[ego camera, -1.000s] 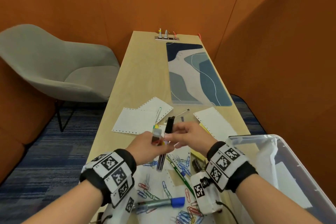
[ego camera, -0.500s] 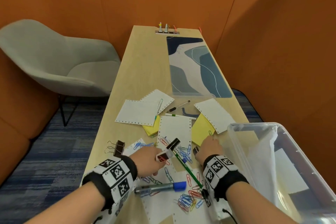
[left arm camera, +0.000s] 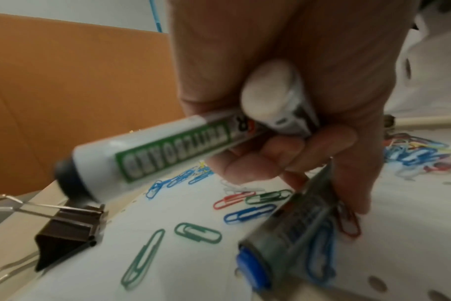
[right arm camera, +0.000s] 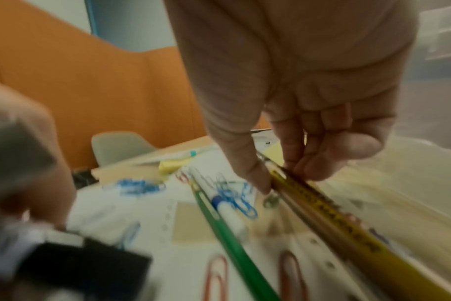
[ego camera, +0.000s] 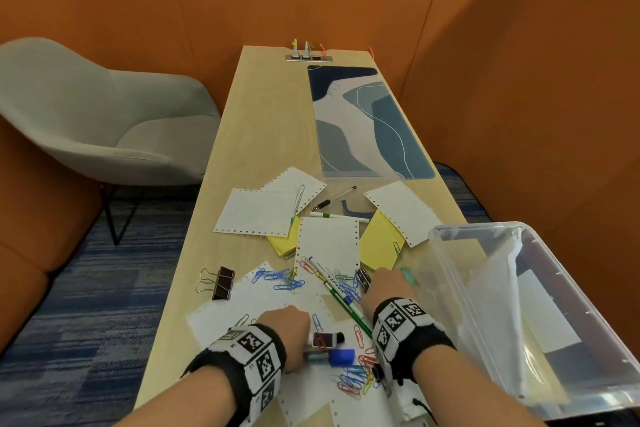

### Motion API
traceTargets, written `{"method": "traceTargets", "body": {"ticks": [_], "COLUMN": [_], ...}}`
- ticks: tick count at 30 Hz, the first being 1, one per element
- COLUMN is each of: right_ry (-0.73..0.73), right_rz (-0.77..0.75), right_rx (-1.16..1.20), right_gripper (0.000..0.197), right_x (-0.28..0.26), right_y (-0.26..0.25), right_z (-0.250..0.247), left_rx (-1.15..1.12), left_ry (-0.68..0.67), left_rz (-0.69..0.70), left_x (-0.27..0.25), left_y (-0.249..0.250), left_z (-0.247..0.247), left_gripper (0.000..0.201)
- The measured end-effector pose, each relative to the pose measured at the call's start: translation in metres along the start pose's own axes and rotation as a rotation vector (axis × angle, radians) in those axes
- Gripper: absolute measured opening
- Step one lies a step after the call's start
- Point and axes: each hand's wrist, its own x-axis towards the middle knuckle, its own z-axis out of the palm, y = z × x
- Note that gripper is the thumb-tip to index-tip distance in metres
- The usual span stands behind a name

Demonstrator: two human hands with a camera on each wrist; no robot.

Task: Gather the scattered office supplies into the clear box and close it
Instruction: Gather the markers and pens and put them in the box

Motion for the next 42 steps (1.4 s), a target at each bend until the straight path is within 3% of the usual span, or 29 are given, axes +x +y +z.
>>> {"method": "traceTargets", "body": {"ticks": [3, 7, 10, 12, 15, 19, 22, 25, 28, 32, 35, 42], "right_ry": [0.005, 0.019, -0.191, -0.343, -0.397, -0.381, -0.395, -0.270, -0.167, -0.075, -0.093, -0.187], "right_rz": [0.053, 0.036, 0.005, -0.103, -0.286, -0.393, -0.461, -0.460, -0.384, -0.383, -0.428, -0.484], "right_rx": [0.231, 0.656, 1.200, 1.381, 1.499, 1.561, 1.507, 1.392, 1.420, 1.484, 1.559, 1.620], "right_gripper": [0.034, 0.019, 0.018, 0.014, 0.024, 0.024, 0.034, 0.047, 0.061, 0.039, 0.024, 0.017], "right_x": [0.002, 0.007, -0.003, -0.012, -0.021, -0.028, -0.035, -0.037, -0.034, -0.033, -0.033, -0.026], "right_y": [-0.001, 0.000, -0.004, -0.008, -0.016, -0.012, -0.003, 0.003, 0.008, 0.022, 0.033, 0.049], "right_z": [-0.015, -0.039, -0.062, -0.074, -0.082, -0.095, -0.103, -0.104, -0.107, -0.117, -0.124, -0.134], "left_rx": [-0.148, -0.769, -1.140, -1.238, -1.267, -1.292, -1.309, -1.138, -1.007, -1.068, -1.126, -1.219], "left_ry": [0.034, 0.171, 0.288, 0.323, 0.254, 0.269, 0.239, 0.301, 0.368, 0.374, 0.379, 0.325], "left_rz": [-0.011, -0.033, 0.025, 0.077, 0.181, 0.277, 0.394, 0.491, 0.433, 0.431, 0.410, 0.421], "left_x": [0.000, -0.003, -0.004, -0.005, -0.003, -0.011, -0.021, -0.028, -0.030, -0.036, -0.037, -0.027], "left_y": [-0.006, -0.016, -0.016, -0.010, 0.005, 0.026, 0.039, 0.054, 0.070, 0.091, 0.099, 0.104], "left_z": [-0.005, -0.031, -0.058, -0.074, -0.089, -0.104, -0.113, -0.119, -0.126, -0.138, -0.143, -0.143], "left_gripper": [0.034, 0.023, 0.030, 0.041, 0.053, 0.021, 0.027, 0.025, 0.014, 0.015, 0.015, 0.027]}}
